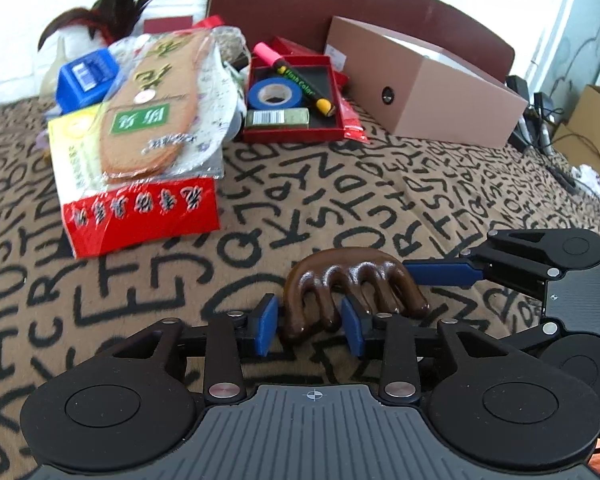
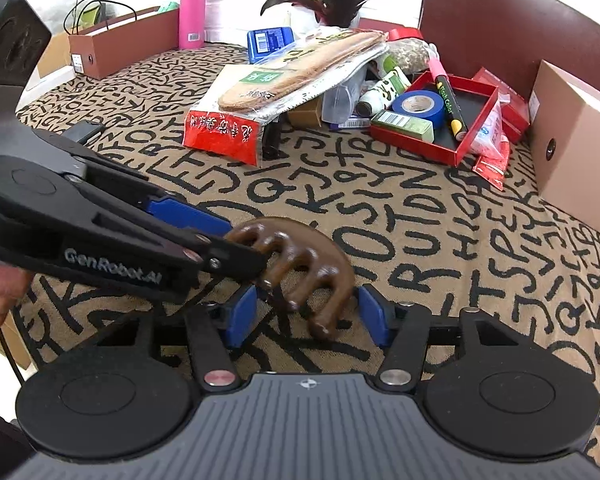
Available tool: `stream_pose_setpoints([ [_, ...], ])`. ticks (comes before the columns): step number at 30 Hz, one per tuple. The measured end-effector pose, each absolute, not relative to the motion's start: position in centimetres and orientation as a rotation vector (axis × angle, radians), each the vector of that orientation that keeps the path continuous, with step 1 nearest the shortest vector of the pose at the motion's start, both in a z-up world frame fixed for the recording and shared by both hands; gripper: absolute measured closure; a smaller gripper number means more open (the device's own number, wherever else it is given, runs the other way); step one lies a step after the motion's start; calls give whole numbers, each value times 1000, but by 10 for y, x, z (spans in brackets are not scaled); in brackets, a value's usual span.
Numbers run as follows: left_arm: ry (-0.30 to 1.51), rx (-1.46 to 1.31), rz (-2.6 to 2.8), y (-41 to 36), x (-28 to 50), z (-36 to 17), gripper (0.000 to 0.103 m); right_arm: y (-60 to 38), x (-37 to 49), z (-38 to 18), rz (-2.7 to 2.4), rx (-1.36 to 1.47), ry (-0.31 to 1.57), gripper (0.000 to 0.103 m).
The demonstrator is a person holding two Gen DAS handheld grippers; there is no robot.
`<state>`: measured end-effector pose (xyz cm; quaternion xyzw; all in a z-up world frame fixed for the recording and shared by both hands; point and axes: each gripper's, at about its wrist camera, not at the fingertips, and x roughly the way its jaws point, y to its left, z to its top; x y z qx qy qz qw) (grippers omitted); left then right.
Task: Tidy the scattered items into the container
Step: 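Close the left gripper on the brown wooden comb, then lift the comb with the left gripper and carry it over the cardboard box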
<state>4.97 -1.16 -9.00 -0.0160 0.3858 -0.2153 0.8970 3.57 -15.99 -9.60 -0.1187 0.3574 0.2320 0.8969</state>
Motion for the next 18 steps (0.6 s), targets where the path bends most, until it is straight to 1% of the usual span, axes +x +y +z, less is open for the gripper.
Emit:
stream_pose_setpoints([
  [2,798,-45,-441,-11,52,-90,58,-159,38,-99,471,-243,721,37],
  [3,799,-53,-439,-10,53,-89,61,-160,39,-100,471,-234,714,37],
  [4,799,-58,-432,-10,53,-88,62,-161,41,-100,468,-218,714,38],
  [5,800,-60,-429,-10,52,-87,60,-162,41,-99,460,-207,713,40],
  [6,803,-60,-428,-10,50,-86,60,-162,40,-98,452,-207,710,45],
  [7,804,-58,-425,-11,49,-84,61,-163,39,-96,450,-207,711,45],
  [9,804,-58,-422,-12,44,-82,72,-164,36,-95,451,-203,716,45],
  [14,775,-74,-424,-14,36,-68,72,-169,25,-86,454,-206,700,45],
  [18,719,-61,-438,-22,36,-48,72,-175,20,-67,444,-211,644,45],
])
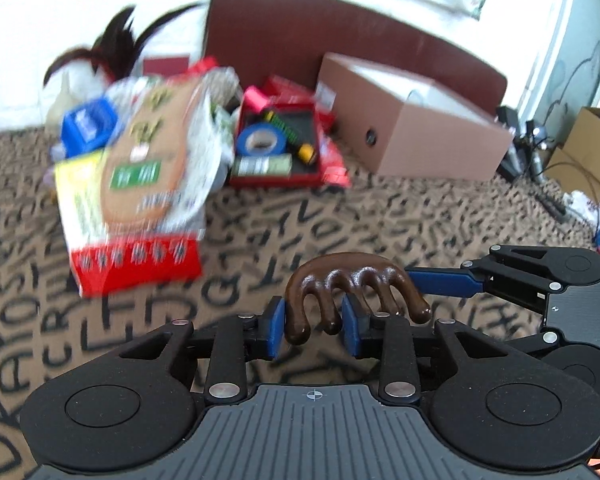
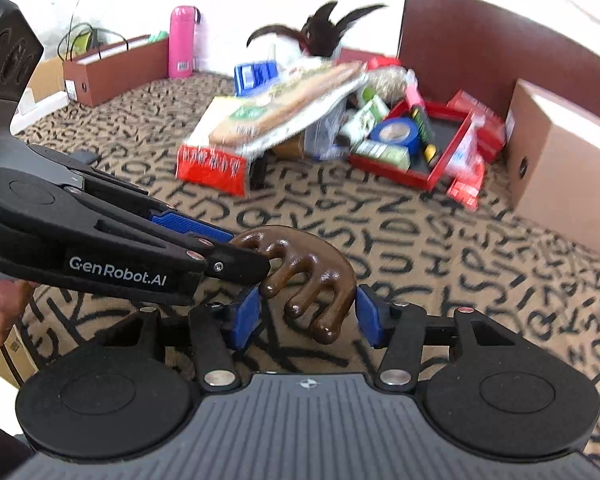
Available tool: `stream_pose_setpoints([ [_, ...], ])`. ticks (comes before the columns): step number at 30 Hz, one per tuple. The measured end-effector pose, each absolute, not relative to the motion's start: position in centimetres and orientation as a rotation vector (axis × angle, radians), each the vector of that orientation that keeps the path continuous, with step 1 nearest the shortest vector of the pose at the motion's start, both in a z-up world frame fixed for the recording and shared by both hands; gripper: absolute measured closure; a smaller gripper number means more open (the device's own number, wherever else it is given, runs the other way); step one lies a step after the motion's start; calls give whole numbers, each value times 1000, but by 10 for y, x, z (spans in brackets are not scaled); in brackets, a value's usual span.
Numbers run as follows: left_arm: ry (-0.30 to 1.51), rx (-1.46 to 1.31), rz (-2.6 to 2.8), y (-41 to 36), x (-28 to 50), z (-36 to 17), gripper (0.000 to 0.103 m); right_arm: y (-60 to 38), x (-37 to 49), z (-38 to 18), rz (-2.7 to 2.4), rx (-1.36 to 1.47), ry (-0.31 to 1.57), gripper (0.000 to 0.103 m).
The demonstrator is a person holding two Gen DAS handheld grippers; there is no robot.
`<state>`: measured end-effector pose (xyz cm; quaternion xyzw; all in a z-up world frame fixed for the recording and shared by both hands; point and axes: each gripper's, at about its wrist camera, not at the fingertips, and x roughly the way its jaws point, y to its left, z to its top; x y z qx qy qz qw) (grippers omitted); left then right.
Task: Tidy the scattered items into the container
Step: 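Lift the comb with the left gripper and carry it over the cardboard box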
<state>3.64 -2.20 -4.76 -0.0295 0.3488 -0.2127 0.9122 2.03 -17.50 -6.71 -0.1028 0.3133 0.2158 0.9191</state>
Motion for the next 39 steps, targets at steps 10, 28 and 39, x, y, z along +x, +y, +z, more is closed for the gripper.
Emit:
stream_pose_setpoints([
  [10,570,-19,-520,-74,73,11,72,-221,39,-12,366,-226,488,45],
  [28,510,0,-654,-192,217,46,72,-339,146,36,193,-248,372,45],
  [39,592,-33,-652,-222,292,7,55,-377,220,6,195,-170,444,45],
])
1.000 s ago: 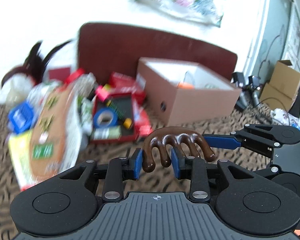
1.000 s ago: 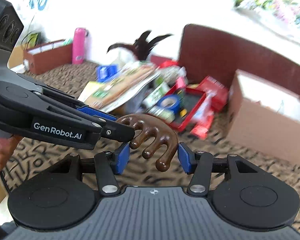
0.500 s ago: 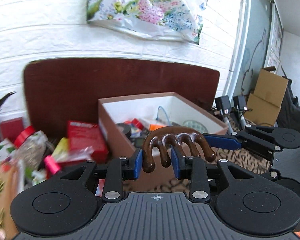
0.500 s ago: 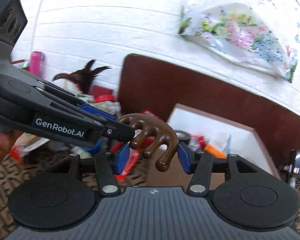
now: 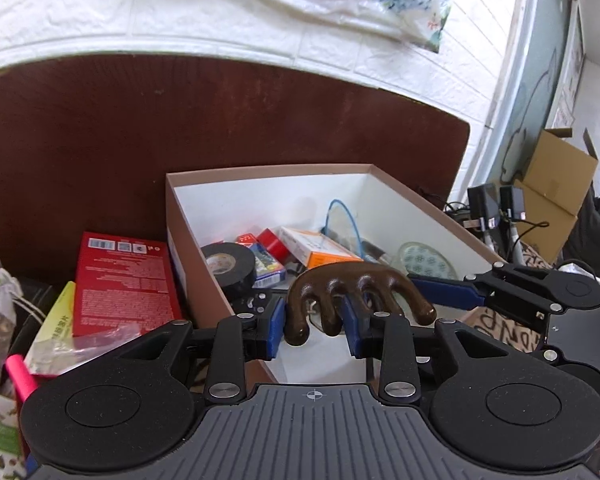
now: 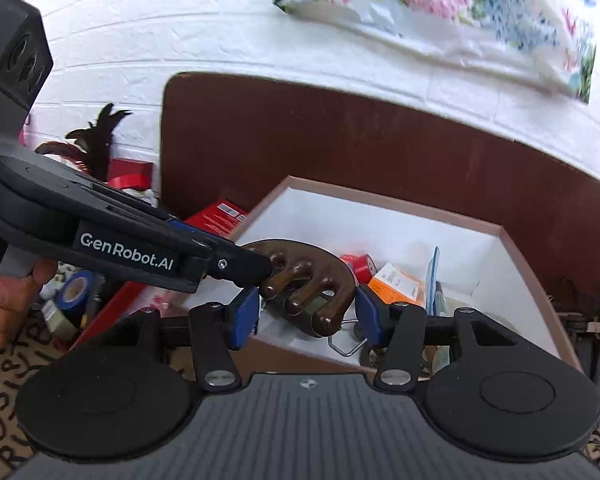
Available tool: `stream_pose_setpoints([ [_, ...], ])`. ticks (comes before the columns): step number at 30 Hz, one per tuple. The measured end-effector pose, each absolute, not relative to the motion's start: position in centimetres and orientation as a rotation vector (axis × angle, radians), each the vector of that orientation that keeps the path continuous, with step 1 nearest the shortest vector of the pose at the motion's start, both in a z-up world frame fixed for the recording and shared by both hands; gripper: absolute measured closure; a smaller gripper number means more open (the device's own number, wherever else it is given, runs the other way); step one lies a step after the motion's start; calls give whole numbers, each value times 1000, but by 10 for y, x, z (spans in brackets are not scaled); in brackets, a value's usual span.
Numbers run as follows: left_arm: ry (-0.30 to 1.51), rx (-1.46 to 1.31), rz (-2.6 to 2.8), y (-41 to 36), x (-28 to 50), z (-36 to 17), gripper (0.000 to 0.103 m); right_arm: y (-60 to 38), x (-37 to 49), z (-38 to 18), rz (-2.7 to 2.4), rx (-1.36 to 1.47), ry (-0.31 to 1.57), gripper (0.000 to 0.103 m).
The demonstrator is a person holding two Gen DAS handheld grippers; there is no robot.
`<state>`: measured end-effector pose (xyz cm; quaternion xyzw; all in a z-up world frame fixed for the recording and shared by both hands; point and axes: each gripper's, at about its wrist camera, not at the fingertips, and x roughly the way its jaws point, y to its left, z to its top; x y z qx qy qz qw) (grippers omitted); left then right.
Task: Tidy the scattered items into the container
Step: 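Open the left gripper to drop the comb into the box, then reach the left gripper to the bagged tan insole and grasp it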
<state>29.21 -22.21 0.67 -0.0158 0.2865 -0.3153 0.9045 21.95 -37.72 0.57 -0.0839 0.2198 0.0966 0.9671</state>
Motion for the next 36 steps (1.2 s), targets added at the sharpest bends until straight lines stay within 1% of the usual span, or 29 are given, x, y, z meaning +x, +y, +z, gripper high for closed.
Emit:
stream_pose_setpoints([
  [1,587,-42,-646,-223,293,6,51,-380,224,4,200,-152,452,45],
  [2,572,-58,-645,-223,293,6,26,-383,228,2,206,-135,459,44],
  [3,549,-79,-648,-221,290,7,8,-385,231,0,210,-118,466,42],
  [4,513,-98,-652,-219,285,10,0,-385,231,-1,206,-106,462,29],
  [6,468,-76,-622,-220,274,15,0,-383,228,-1,178,-111,432,14],
  [9,444,-4,-655,-223,260,19,0,-377,221,0,176,-143,417,14],
  [13,452,8,-652,-217,245,19,0,-368,208,4,189,-135,411,7],
  [19,480,-40,-613,-192,221,21,0,-347,185,12,211,-174,401,5],
  [23,482,-87,-577,-161,191,20,0,-327,163,17,233,-166,391,2],
  [27,482,-112,-492,-118,151,10,0,-299,139,13,293,-140,390,1],
  [36,533,-180,-207,-1,86,-18,0,-203,101,-22,492,-120,443,1],
])
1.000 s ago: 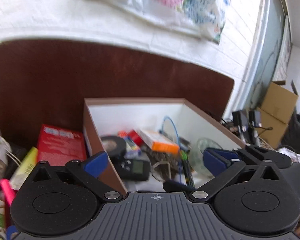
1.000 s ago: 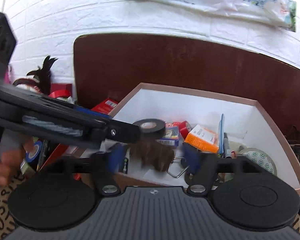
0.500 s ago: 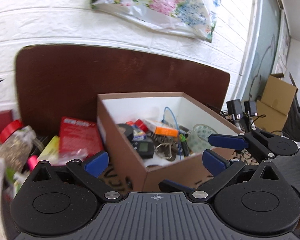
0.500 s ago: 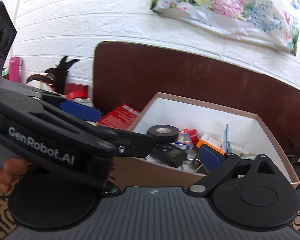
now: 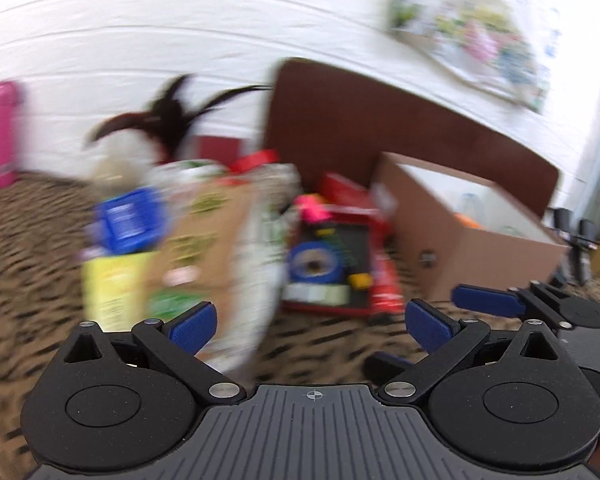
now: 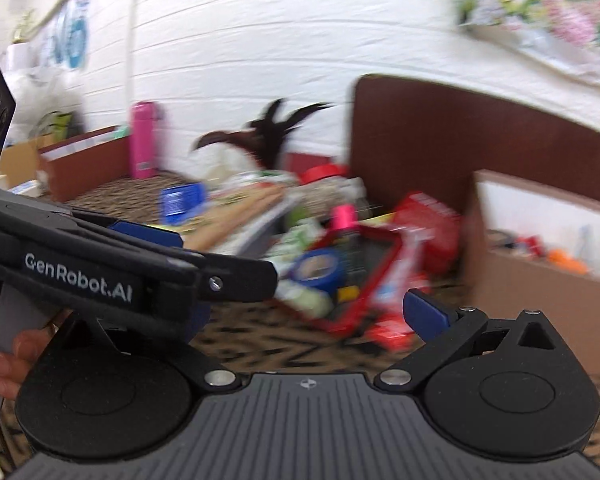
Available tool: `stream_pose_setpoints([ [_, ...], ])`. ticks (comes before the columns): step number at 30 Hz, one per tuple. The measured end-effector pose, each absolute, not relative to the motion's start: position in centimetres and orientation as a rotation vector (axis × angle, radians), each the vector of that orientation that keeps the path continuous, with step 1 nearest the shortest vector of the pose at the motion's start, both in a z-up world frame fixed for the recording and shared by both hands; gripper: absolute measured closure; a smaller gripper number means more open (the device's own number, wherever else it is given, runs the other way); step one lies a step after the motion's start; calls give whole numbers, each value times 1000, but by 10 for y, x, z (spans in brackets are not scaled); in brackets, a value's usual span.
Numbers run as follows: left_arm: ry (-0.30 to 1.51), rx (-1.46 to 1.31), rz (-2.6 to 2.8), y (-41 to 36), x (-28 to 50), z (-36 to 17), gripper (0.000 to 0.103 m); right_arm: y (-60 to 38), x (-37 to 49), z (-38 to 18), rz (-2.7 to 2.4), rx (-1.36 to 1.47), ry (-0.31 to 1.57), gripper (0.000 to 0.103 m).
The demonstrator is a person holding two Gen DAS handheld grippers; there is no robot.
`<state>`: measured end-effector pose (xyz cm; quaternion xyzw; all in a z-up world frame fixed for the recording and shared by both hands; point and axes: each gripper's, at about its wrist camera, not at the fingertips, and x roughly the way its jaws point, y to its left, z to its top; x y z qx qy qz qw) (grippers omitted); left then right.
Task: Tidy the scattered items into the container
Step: 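Reach the left gripper to the bagged tan insole and grasp it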
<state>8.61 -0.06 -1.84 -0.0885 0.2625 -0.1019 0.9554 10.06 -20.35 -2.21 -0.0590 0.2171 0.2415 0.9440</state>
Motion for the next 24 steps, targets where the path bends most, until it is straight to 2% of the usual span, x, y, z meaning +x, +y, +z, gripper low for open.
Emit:
stream_pose_setpoints([
  [8,530,-240,-95,67,93,-24,2,-142,102,-28,577,-127,462,4],
  [13,556,-269,-123,81,115,-34,9,-118,116,-29,609,-153,481,20],
  [19,591,-293,-169,92,143,-46,15,-96,141,-39,637,-160,528,34],
  [24,611,-296,-213,94,161,-56,18,-89,161,-46,648,-135,536,36],
])
